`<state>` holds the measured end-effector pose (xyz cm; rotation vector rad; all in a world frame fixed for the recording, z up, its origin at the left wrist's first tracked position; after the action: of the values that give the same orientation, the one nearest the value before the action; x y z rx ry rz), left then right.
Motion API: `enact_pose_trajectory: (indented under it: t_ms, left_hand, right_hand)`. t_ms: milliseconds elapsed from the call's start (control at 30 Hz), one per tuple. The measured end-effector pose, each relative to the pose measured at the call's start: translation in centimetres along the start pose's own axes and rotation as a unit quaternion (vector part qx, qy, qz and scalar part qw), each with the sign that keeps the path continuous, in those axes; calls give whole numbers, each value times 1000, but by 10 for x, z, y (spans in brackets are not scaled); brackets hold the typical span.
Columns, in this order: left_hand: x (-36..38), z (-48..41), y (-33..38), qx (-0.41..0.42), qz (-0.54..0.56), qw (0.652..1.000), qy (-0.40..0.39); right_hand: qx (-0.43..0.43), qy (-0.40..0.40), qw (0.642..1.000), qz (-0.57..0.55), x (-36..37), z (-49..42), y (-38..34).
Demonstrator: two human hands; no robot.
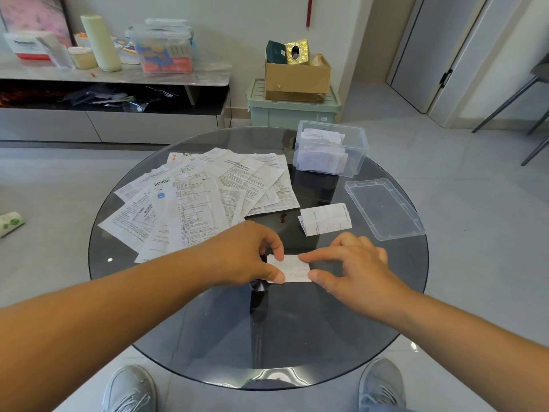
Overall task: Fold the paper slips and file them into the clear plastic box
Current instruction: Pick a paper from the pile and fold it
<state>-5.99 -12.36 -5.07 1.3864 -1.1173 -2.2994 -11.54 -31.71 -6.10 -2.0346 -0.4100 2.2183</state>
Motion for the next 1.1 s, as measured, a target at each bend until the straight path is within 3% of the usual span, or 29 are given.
enact_pose_trajectory:
  t_ms: [200, 400, 533, 733, 1100]
  left_hand:
    - [0, 9, 5, 20, -44, 999, 11]
    - [1, 25, 9, 76, -125, 988, 39]
    - [0, 24, 14, 81, -94, 990, 60]
    - [-4, 20, 17, 54, -92, 994, 9]
    - [-7, 9, 11, 38, 23, 999, 27]
  right_hand:
    - [-30, -5, 999, 32, -1, 3, 1]
    - [-61, 5, 997, -57, -8, -6, 0]
    - [-68, -25, 996, -60, -12, -15, -6]
    - [-87, -68, 993, -28, -16, -20, -14]
    - [-60, -91, 985, -130, -13, -22, -16]
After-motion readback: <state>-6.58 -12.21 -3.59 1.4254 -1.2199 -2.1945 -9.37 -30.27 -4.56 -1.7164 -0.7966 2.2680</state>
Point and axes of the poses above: each hand's wrist, its own z-axis away from the middle knuckle, its own x-axis out of the palm, y = z × x, the point moved 3 cm from there along -z, towards the middle knuckle, and after that the axes turned 10 degrees about z, right-handed, at the moved point
